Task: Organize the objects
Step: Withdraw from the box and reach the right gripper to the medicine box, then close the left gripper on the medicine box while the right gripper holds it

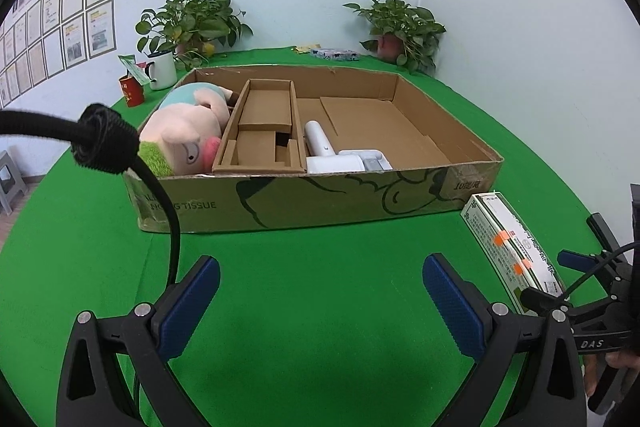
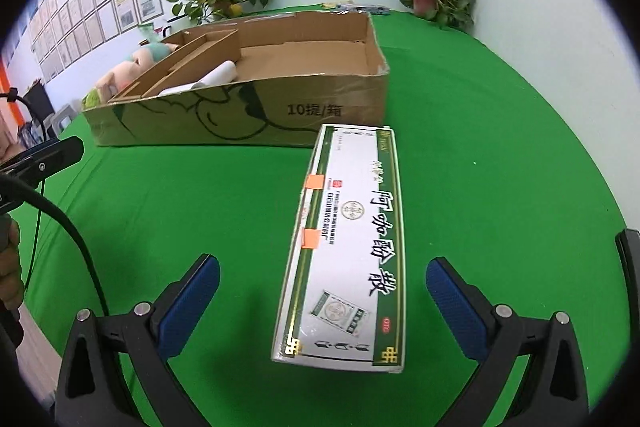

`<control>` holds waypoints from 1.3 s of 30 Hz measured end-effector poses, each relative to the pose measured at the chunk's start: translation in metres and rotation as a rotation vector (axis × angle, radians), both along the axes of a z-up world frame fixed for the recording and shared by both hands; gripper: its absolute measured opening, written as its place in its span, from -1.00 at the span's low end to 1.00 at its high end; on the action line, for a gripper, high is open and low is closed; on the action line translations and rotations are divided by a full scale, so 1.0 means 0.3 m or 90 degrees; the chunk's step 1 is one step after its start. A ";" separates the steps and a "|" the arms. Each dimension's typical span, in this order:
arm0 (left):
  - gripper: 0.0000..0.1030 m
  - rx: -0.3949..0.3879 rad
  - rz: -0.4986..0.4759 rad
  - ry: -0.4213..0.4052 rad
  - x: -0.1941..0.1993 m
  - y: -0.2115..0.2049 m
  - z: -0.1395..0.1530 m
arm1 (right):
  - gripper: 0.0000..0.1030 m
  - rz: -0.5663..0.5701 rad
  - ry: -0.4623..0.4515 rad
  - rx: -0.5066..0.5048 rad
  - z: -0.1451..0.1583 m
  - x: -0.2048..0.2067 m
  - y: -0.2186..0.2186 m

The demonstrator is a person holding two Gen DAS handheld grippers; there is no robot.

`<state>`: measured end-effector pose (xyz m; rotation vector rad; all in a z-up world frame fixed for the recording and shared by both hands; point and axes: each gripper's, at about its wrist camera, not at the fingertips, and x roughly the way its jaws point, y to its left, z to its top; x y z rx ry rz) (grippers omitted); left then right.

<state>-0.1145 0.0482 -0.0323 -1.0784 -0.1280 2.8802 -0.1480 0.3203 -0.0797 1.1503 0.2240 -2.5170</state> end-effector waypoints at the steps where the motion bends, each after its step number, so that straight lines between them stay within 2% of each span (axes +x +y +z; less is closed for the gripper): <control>1: 0.98 0.005 0.002 -0.002 0.001 -0.007 -0.004 | 0.83 0.000 -0.006 0.000 -0.005 -0.004 0.001; 3: 0.98 0.017 0.007 -0.008 0.002 -0.028 -0.011 | 0.38 -0.006 -0.023 0.012 -0.025 -0.021 0.004; 4: 0.98 0.020 0.010 -0.010 0.003 -0.036 -0.013 | 0.25 -0.010 -0.029 0.018 -0.033 -0.024 0.004; 6: 0.98 0.026 0.018 -0.013 0.008 -0.056 -0.017 | 0.25 -0.010 -0.029 0.013 -0.035 -0.019 0.008; 11: 0.96 0.048 0.014 -0.024 0.012 -0.086 -0.021 | 0.23 0.047 -0.031 -0.032 -0.007 0.018 -0.057; 17: 0.94 0.225 -0.033 -0.094 -0.037 -0.161 -0.068 | 0.24 0.130 -0.035 -0.077 0.024 0.084 -0.211; 19: 0.94 0.261 -0.049 -0.113 -0.063 -0.171 -0.097 | 0.25 0.160 -0.038 -0.081 0.023 0.105 -0.256; 20: 0.93 0.273 -0.057 -0.122 -0.074 -0.174 -0.113 | 0.33 0.174 -0.038 -0.078 0.021 0.115 -0.278; 21: 0.89 0.292 -0.070 -0.135 -0.087 -0.177 -0.133 | 0.59 0.185 -0.034 -0.066 0.013 0.131 -0.301; 22: 0.87 0.315 -0.083 -0.148 -0.100 -0.179 -0.151 | 0.70 0.189 -0.029 -0.059 0.005 0.143 -0.312; 25: 0.82 0.386 -0.126 -0.193 -0.135 -0.166 -0.204 | 0.74 0.205 -0.027 -0.067 -0.004 0.172 -0.325; 29: 0.61 0.420 -0.162 -0.215 -0.160 -0.125 -0.237 | 0.99 0.208 -0.007 -0.059 -0.002 0.188 -0.332; 31: 0.44 0.437 -0.181 -0.226 -0.170 -0.106 -0.252 | 0.99 0.208 -0.002 -0.048 -0.002 0.179 -0.342; 39: 0.19 0.464 -0.192 -0.246 -0.197 -0.094 -0.292 | 0.99 0.197 0.000 -0.035 -0.007 0.146 -0.361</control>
